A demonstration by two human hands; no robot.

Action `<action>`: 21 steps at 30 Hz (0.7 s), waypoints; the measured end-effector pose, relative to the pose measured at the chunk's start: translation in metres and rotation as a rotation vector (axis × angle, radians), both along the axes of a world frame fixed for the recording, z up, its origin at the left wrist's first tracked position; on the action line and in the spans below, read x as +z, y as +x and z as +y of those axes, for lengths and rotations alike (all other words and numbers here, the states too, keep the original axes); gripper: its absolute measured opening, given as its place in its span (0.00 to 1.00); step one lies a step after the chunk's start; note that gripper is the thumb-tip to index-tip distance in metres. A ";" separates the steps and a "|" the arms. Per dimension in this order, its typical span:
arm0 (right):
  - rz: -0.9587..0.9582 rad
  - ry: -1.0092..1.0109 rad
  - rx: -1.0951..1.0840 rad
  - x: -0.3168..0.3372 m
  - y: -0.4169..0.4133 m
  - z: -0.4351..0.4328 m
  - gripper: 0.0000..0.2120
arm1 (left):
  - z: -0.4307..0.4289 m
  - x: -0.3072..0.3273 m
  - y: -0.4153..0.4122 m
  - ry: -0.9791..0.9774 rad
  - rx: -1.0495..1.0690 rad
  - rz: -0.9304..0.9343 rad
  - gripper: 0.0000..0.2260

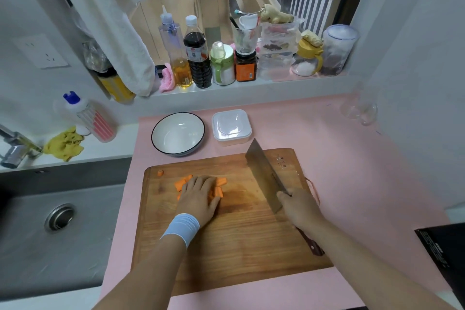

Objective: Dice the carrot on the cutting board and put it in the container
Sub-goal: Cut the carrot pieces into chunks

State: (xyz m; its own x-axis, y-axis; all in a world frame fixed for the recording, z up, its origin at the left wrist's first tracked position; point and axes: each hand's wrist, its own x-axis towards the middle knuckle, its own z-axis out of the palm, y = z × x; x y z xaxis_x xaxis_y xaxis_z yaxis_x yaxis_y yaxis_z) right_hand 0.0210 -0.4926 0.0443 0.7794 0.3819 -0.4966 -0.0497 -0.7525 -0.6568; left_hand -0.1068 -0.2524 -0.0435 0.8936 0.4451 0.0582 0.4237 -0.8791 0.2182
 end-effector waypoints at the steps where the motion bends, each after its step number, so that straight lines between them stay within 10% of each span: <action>1: -0.010 0.004 0.014 0.001 -0.002 0.004 0.13 | 0.000 0.002 0.003 0.013 -0.004 0.004 0.23; 10: -0.087 -0.051 0.114 0.001 -0.020 0.026 0.19 | -0.010 0.013 0.045 -0.035 -0.025 0.072 0.13; 15: -0.139 -0.110 0.168 0.001 -0.019 0.017 0.16 | -0.029 0.001 0.050 -0.366 -0.235 -0.103 0.14; 21: -0.241 -0.204 0.267 0.002 -0.022 0.009 0.16 | -0.041 -0.018 0.041 -0.307 -0.316 -0.345 0.08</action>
